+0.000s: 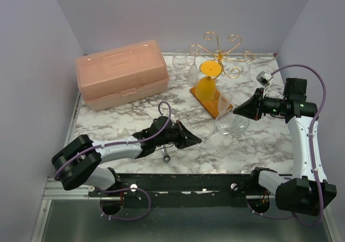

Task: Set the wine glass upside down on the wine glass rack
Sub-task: Turn the wine glass upside down at the wine rack.

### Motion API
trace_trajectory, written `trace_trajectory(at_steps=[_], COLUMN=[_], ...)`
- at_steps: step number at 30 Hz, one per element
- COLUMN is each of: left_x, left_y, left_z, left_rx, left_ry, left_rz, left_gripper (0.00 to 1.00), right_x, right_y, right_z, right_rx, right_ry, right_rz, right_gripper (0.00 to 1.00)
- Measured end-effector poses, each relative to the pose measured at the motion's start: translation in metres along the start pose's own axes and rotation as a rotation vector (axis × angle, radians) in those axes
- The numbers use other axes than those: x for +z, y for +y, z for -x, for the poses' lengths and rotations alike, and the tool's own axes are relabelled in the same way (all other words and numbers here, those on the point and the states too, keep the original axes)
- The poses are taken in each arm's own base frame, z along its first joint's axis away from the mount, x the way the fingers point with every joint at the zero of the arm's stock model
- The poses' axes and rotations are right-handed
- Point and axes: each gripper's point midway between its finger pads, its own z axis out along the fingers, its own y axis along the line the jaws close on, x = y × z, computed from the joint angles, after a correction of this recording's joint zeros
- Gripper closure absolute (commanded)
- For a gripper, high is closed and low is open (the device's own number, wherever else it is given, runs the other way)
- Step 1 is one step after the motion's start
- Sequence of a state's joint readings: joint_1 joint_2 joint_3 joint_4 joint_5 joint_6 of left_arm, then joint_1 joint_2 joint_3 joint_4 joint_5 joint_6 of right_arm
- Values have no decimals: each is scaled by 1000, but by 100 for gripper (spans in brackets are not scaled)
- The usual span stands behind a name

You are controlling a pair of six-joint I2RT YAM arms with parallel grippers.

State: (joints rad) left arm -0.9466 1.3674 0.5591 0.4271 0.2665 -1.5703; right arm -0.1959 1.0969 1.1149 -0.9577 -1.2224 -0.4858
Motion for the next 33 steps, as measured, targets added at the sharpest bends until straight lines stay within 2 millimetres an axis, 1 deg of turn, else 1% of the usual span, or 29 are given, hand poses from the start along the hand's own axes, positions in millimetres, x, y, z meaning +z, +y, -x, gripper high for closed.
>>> trace_trajectory(at_steps=[5, 7, 10, 14, 20, 24, 25, 26, 27, 32, 33], left_x=[1, 0, -1, -9, -32, -48, -51, -53, -61, -88, -94], left_y=[1, 1, 3, 3, -4, 0, 1, 8, 4, 16, 15], left_z=[0, 0, 2, 6, 19, 26, 28, 29, 34, 50, 54], left_rx=[1, 3, 7, 37, 131, 220, 236, 260, 290, 430, 462], left_ry=[-1, -2, -8, -32, -113, -158, -166, -171, -193, -248, -260], left_rz=[-13, -23, -33, -37, -34, -1, 5, 37, 33, 145, 160], left_gripper=[100, 100, 100, 100, 100, 100, 100, 100, 100, 100, 100], right_x=[0, -1, -1, 0, -2, -3, -4, -5, -6, -11, -13], right_y=[1, 2, 3, 9, 14, 16, 17, 18, 19, 27, 28], right_z=[0, 0, 0, 0, 2, 6, 8, 11, 14, 26, 28], right_rx=[-3, -5, -7, 2, -7, -23, -28, -37, -50, -100, -109], right_ry=[-1, -2, -3, -7, -16, -17, -17, -18, -21, -30, -30], right_rz=[0, -1, 0, 14, 19, 17, 15, 14, 12, 1, -4], right_gripper=[98, 89, 80, 64, 41, 28, 26, 25, 22, 21, 21])
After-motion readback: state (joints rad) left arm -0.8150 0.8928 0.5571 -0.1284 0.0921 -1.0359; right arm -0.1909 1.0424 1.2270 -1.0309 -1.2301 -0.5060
